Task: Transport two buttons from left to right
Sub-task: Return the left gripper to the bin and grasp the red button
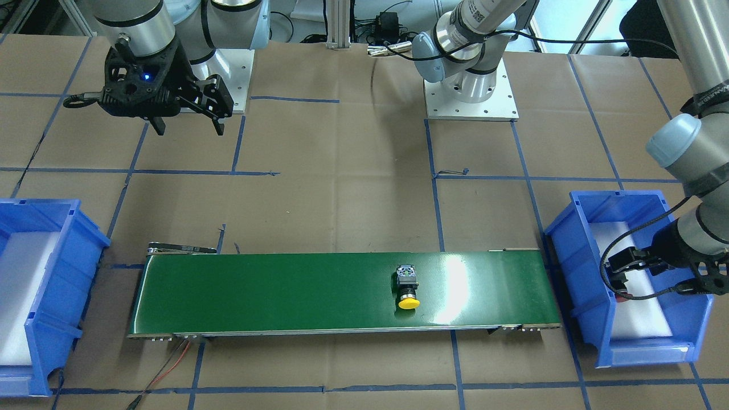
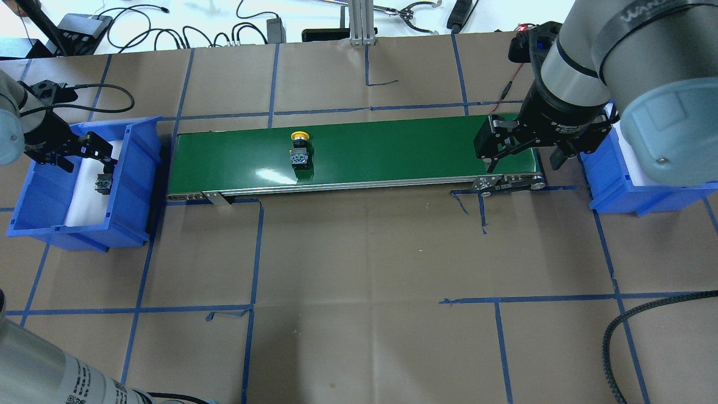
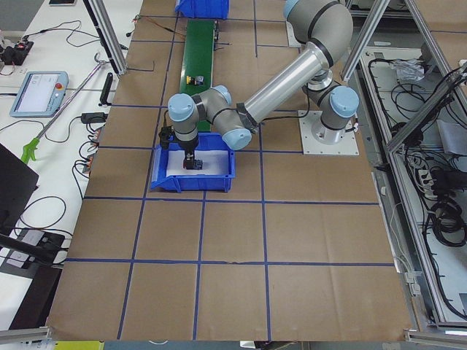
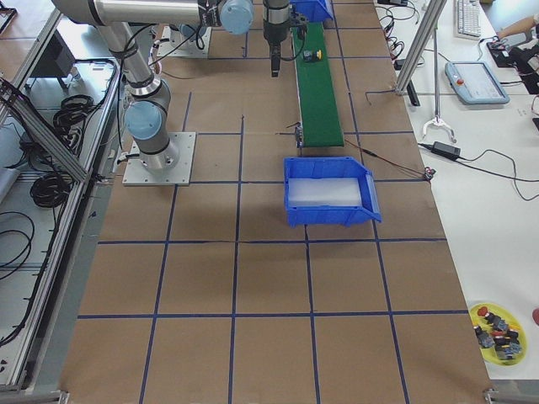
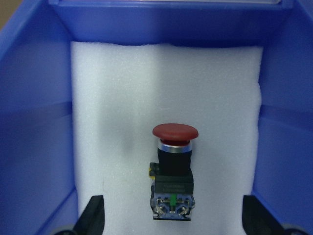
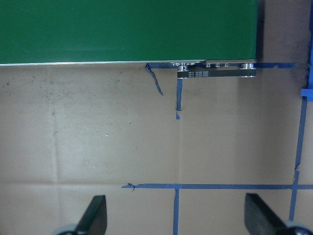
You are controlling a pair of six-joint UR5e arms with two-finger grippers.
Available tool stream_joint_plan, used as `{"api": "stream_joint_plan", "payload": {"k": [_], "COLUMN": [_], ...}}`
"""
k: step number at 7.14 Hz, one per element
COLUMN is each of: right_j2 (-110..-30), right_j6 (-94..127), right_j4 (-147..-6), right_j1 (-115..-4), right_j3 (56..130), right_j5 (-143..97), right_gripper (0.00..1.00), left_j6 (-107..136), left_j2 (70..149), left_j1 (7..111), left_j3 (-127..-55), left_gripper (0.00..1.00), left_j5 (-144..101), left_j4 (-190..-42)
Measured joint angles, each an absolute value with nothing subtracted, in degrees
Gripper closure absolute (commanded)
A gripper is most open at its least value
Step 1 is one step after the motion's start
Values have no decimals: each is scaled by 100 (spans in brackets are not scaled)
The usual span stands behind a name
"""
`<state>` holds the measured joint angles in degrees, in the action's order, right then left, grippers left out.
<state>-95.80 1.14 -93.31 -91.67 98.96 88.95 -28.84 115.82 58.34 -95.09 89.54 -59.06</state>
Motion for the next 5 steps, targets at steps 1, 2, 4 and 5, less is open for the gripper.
{"api": "stream_joint_plan", "payload": {"k": [1, 2, 4, 5], "right_j2": [-9580, -9578, -9573, -9572], "right_j6": [114, 117, 117, 115], "right_j4": [-9333, -9334, -9330, -9332], "right_j1": [-9167, -9167, -9167, -9167], "right_j3": [9896, 9897, 9896, 9896], "right_j5": [8895, 8895, 8894, 8895], "right_gripper": [0, 0, 0, 0], "left_j6": [-2885, -2889, -2889, -2888], "left_j2": [11620, 11640, 11698, 11747], "left_j1": [5836, 5836, 5836, 5835], "left_j3": [-9680, -9794, -9848, -9820], "left_gripper": [0, 0, 20, 47], "left_j5": [8960, 8980, 8995, 8989], "left_j4": [-5667, -5525, -5442, -5429]}}
